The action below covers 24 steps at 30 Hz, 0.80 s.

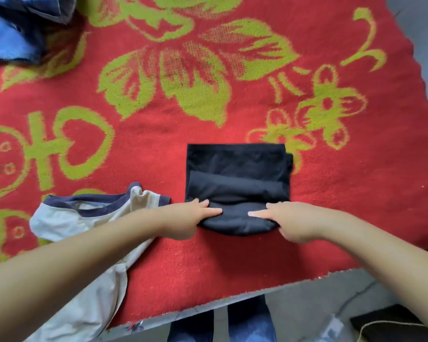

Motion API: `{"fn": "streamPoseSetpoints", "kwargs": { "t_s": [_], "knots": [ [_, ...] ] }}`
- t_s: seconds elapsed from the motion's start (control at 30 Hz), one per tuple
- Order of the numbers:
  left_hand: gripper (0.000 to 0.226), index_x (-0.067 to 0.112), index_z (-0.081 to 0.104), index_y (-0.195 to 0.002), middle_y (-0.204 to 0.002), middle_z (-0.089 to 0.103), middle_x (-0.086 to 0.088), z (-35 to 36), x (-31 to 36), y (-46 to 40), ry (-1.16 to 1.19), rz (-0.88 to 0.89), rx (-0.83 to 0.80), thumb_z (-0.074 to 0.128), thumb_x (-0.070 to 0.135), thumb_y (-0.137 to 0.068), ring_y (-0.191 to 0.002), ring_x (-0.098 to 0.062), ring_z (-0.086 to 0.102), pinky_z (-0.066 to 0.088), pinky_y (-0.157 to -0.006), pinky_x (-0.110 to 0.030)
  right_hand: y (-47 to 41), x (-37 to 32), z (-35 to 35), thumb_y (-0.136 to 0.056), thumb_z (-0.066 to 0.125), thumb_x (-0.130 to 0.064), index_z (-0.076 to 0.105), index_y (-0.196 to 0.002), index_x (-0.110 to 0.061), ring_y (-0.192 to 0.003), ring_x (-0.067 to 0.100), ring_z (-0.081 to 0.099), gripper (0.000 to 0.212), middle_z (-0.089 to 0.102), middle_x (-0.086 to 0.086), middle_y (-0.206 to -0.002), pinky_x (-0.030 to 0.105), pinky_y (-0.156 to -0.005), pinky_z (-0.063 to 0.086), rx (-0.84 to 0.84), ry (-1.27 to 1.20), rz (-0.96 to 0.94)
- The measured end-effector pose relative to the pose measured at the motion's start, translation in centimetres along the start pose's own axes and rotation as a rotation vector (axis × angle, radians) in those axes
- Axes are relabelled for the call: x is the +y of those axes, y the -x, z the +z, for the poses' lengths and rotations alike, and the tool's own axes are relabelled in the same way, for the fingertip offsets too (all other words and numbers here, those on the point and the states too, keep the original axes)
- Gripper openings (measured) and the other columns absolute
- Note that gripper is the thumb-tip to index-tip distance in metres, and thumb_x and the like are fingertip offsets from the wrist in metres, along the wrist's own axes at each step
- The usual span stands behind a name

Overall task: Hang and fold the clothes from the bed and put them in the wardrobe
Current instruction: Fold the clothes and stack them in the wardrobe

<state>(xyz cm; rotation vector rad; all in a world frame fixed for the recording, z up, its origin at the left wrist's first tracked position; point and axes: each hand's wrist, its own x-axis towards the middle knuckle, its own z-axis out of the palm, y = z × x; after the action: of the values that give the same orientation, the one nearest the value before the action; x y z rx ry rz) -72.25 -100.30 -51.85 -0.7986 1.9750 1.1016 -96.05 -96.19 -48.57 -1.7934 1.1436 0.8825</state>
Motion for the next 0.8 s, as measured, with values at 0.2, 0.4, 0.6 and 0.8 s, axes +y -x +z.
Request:
{"fn": "streamPoseSetpoints", "kwargs": {
  "t_s": [0.2, 0.4, 0.6, 0.8],
  "knots": [
    [0.019, 0.009, 0.060, -0.077, -0.064, 0.055, 0.006, -7.5, -5.2, 0.5, 0.746, -0.033, 0.302, 0.050, 0.016, -0.062, -0.060, -0.006, 0.051, 0.045, -0.061, -0.022, -0.1, 5.5, -6.6, -0.083, 0.052, -0.006, 0.059, -0.117, -0.020, -0.093, 0.018, 0.058, 0.037, 0.065, 0.001, -0.109, 0.029, -0.079, 0.046, 0.247, -0.308, 0.086],
    [0.024, 0.020, 0.047, -0.076, -0.064, 0.042, 0.001, -8.0, -5.8, -5.0, 1.391, -0.322, 0.748, 0.048, 0.027, -0.099, -0.038, -0.005, 0.042, 0.034, -0.041, -0.016, -6.3, 8.7, -6.8, -0.094, 0.054, -0.025, 0.042, -0.140, -0.016, -0.125, 0.023, 0.049, 0.048, 0.051, 0.007, -0.138, 0.029, -0.100, 0.037, 0.862, -0.926, 0.339],
    [0.025, 0.012, 0.049, -0.094, -0.086, 0.055, 0.002, -3.8, -2.5, -7.6, 1.024, -0.411, 1.101, 0.049, 0.037, -0.097, -0.085, -0.021, 0.051, 0.029, -0.069, -0.029, -9.2, 5.0, -2.2, -0.099, 0.042, -0.038, 0.039, -0.132, -0.002, -0.120, 0.039, 0.050, 0.049, 0.053, 0.023, -0.130, 0.040, -0.090, 0.039, 0.910, -1.069, 0.623],
    [0.027, -0.001, 0.048, -0.094, -0.094, 0.060, -0.028, -2.3, -2.6, -8.1, 0.796, -0.559, 1.285, 0.036, 0.021, -0.102, -0.090, -0.044, 0.053, 0.021, -0.067, -0.037, -9.3, 6.2, -1.9, -0.105, 0.028, -0.027, 0.047, -0.115, -0.001, -0.105, 0.045, 0.055, 0.034, 0.060, 0.027, -0.112, 0.040, -0.071, 0.032, 0.974, -0.761, 0.699]
  ]
}}
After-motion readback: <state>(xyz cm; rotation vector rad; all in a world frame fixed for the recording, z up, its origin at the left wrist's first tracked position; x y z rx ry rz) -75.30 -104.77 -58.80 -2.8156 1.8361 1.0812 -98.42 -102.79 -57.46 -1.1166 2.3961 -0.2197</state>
